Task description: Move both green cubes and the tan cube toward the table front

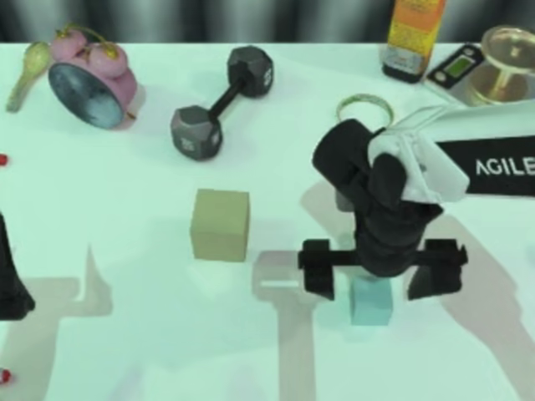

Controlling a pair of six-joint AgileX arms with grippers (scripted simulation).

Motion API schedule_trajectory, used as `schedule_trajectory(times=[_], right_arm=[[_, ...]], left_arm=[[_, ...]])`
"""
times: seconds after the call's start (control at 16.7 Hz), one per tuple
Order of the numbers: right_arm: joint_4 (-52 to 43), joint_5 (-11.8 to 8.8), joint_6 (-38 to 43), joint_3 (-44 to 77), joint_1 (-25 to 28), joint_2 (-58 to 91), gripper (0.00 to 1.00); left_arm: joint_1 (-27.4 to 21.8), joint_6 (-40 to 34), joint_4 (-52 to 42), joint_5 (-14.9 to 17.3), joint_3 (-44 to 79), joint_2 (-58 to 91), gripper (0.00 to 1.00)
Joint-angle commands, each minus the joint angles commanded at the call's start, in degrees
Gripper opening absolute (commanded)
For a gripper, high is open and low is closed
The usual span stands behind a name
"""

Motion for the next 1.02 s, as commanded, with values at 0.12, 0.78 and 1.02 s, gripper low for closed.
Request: schedule_trajectory(times=[0.12,0.78,1.02], right_arm=[[-0.01,0.0,0.0,0.01,-0.11,-0.05,1.0],[-14.48,-0.04,-0.03,8.21,0.52,-6.33,1.0],[-14.43,-0.04,-0.8,8.37,0.18,-5.85,1.0]], left_arm=[[0.0,0.0,0.0,0.0,0.0,0.0,1.0],[0.0,0.0,0.0,0.0,0.0,0.0,1.0],[0.0,0.0,0.0,0.0,0.0,0.0,1.0]])
